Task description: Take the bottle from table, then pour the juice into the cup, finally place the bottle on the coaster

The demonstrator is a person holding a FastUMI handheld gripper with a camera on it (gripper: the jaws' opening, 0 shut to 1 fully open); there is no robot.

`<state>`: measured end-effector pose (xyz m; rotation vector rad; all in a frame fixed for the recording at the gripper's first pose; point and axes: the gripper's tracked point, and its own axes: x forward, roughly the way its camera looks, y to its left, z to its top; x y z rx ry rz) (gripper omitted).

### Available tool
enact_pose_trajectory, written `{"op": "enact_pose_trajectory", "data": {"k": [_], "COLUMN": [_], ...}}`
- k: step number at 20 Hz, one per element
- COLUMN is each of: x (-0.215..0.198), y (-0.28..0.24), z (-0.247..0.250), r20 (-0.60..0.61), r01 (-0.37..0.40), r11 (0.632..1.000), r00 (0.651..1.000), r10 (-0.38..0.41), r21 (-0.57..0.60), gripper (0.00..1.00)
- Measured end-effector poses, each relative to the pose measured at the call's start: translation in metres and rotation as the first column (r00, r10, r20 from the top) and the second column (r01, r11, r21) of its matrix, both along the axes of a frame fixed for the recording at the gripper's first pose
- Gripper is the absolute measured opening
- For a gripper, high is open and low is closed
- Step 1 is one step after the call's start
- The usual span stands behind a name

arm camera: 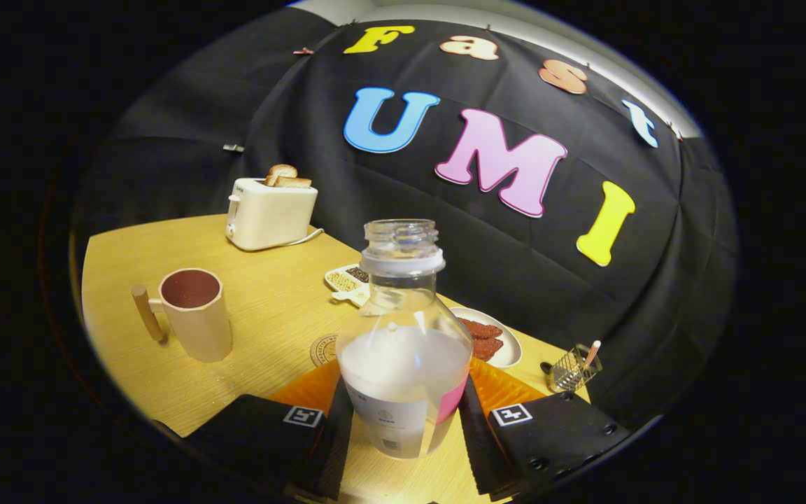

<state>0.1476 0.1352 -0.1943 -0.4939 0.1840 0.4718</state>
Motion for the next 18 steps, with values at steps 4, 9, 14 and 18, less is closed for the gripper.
{"op": "enact_pose_trajectory", "data": {"k": [4,9,14,18], "x": [-0.004,-0.002,-0.006,-0.006], "y": [0.019,0.038,0.064,0.075], "z": [0.009,0.020,0.017,0.010], "r20": [0.087,0.195,0.228,0.247], "r01": [-0.047,-0.046,-0.065,-0.064], "r11": [0.976,0.910,0.839,0.767], "r00": [0.994,0.971,0.948,0.927], "r10": [0.066,0.137,0.221,0.282], "r21": [-0.210,-0.413,-0.541,-0.638], "gripper": [0.72,0.72,0.72,0.72]}}
